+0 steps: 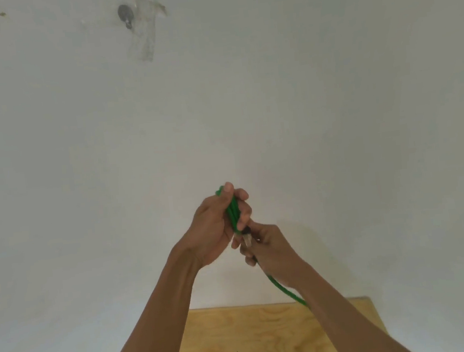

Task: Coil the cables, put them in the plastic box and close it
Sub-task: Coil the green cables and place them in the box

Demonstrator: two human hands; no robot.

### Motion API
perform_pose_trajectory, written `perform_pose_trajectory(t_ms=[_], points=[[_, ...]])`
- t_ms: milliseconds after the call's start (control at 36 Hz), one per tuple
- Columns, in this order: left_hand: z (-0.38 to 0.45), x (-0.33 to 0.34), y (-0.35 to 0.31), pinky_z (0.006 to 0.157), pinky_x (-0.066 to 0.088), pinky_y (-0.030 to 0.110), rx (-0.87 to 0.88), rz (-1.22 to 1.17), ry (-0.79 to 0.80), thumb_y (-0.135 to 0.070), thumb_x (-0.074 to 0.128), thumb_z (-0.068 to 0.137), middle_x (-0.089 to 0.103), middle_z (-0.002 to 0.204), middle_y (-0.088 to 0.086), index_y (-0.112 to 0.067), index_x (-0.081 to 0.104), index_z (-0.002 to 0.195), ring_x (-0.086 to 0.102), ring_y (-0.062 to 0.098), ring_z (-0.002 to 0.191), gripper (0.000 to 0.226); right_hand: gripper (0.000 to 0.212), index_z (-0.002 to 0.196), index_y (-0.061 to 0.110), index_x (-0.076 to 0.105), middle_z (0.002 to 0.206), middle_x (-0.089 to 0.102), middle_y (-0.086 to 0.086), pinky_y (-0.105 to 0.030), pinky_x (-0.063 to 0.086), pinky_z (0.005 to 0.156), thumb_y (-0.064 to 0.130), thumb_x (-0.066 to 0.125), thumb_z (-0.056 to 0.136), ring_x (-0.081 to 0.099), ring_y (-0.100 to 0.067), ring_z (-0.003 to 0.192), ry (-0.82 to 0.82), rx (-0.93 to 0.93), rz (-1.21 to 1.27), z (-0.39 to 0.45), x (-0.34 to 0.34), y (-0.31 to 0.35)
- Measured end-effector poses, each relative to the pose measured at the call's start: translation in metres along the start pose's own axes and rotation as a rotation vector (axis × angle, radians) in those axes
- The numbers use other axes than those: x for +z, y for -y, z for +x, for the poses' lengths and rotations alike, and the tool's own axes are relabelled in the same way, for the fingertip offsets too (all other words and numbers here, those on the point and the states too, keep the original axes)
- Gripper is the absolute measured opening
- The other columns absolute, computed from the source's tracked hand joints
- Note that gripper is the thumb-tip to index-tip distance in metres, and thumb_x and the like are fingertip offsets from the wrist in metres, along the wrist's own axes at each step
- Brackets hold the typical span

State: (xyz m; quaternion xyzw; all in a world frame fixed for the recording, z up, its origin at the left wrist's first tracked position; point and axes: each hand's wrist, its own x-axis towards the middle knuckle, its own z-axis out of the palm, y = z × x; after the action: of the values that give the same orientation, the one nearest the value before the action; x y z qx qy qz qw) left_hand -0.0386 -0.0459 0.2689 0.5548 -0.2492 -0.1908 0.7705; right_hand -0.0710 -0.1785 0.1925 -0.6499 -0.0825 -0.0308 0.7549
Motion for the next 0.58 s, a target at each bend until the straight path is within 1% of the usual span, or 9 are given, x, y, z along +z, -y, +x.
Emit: perform_pose_trajectory(t_ms=[56, 111, 194, 278, 333, 389, 417, 472, 583], points=[[0.007, -0.007, -0.002, 0.068, 0.051, 0.035, 0.058, 0.044, -0.078, -0.042, 0.042, 0.099, 0.052, 0.062, 0.008, -0.007, 0.058, 0.095, 0.048, 0.024, 0.062, 0.040, 0.021, 0.091, 0.013, 0.073, 0.070, 0.064, 0.004, -0.025, 0.027, 0.048, 0.008, 0.056, 0.100, 0.038, -0.011, 0.055, -0.030, 0.030, -0.009, -0.006, 0.008, -0.007], [0.013, -0.015, -0.002, 0.075, 0.051, 0.034, 0.092, 0.159, -0.127, -0.040, 0.039, 0.102, 0.053, 0.063, 0.005, -0.006, 0.057, 0.096, 0.047, 0.020, 0.060, 0.039, 0.016, 0.104, 0.007, 0.072, 0.069, 0.065, 0.006, -0.023, 0.027, 0.046, 0.010, 0.057, 0.099, 0.037, -0.010, 0.052, -0.076, 0.031, -0.044, -0.010, 0.014, -0.010], [0.014, -0.022, 0.001, 0.077, 0.051, 0.034, 0.077, 0.245, -0.135, -0.036, 0.037, 0.105, 0.053, 0.063, 0.004, -0.006, 0.057, 0.097, 0.046, 0.019, 0.060, 0.037, 0.014, 0.099, 0.014, 0.075, 0.071, 0.071, 0.009, -0.020, 0.040, 0.049, 0.015, 0.061, 0.097, 0.049, -0.011, 0.050, -0.155, -0.079, -0.339, -0.013, 0.018, -0.011], [0.011, -0.030, 0.002, 0.079, 0.051, 0.039, 0.079, 0.305, -0.134, -0.035, 0.038, 0.105, 0.054, 0.064, 0.005, -0.005, 0.058, 0.097, 0.048, 0.019, 0.060, 0.037, 0.013, 0.098, 0.016, 0.077, 0.075, 0.074, 0.004, -0.029, 0.052, 0.061, 0.021, 0.066, 0.093, 0.065, -0.019, 0.063, -0.206, -0.135, -0.531, -0.015, 0.013, -0.003], [0.007, -0.035, 0.004, 0.080, 0.051, 0.043, 0.092, 0.437, -0.150, -0.036, 0.038, 0.105, 0.056, 0.066, 0.006, -0.004, 0.059, 0.099, 0.050, 0.019, 0.062, 0.039, 0.019, 0.106, 0.016, 0.075, 0.077, 0.072, 0.006, -0.022, 0.052, 0.063, 0.025, 0.068, 0.092, 0.064, -0.008, 0.064, -0.132, -0.127, -0.679, -0.019, 0.011, 0.005], [0.004, -0.041, 0.009, 0.074, 0.052, 0.041, 0.097, 0.608, -0.182, -0.035, 0.038, 0.105, 0.059, 0.069, 0.007, -0.005, 0.061, 0.099, 0.051, 0.019, 0.062, 0.038, 0.025, 0.115, 0.021, 0.072, 0.092, 0.073, 0.010, -0.023, 0.054, 0.075, 0.030, 0.063, 0.094, 0.065, -0.003, 0.077, -0.036, -0.122, -0.889, -0.022, 0.011, 0.015], [0.003, -0.044, 0.012, 0.070, 0.050, 0.039, 0.087, 0.683, -0.198, -0.033, 0.038, 0.106, 0.061, 0.069, 0.007, -0.007, 0.062, 0.098, 0.052, 0.018, 0.062, 0.036, 0.026, 0.118, 0.024, 0.070, 0.102, 0.073, 0.010, -0.029, 0.054, 0.082, 0.032, 0.059, 0.095, 0.065, -0.007, 0.088, -0.007, -0.140, -1.019, -0.024, 0.010, 0.023], [-0.001, -0.048, 0.018, 0.065, 0.047, 0.036, 0.035, 0.801, -0.208, -0.030, 0.038, 0.106, 0.064, 0.069, 0.005, -0.011, 0.064, 0.094, 0.053, 0.015, 0.059, 0.034, 0.025, 0.117, 0.030, 0.067, 0.109, 0.070, 0.010, -0.033, 0.051, 0.084, 0.033, 0.053, 0.097, 0.063, -0.015, 0.099, 0.015, -0.215, -1.232, -0.024, 0.006, 0.044], [-0.016, -0.041, 0.029, 0.061, 0.046, 0.030, -0.126, 0.860, -0.085, -0.057, 0.030, 0.097, 0.068, 0.064, 0.003, -0.007, 0.065, 0.084, 0.060, 0.014, 0.058, 0.062, 0.021, 0.112, 0.032, 0.068, 0.109, 0.070, 0.011, -0.036, 0.047, 0.088, 0.038, 0.055, 0.098, 0.062, -0.012, 0.097, 0.092, -0.369, -1.382, -0.005, -0.009, 0.082]])
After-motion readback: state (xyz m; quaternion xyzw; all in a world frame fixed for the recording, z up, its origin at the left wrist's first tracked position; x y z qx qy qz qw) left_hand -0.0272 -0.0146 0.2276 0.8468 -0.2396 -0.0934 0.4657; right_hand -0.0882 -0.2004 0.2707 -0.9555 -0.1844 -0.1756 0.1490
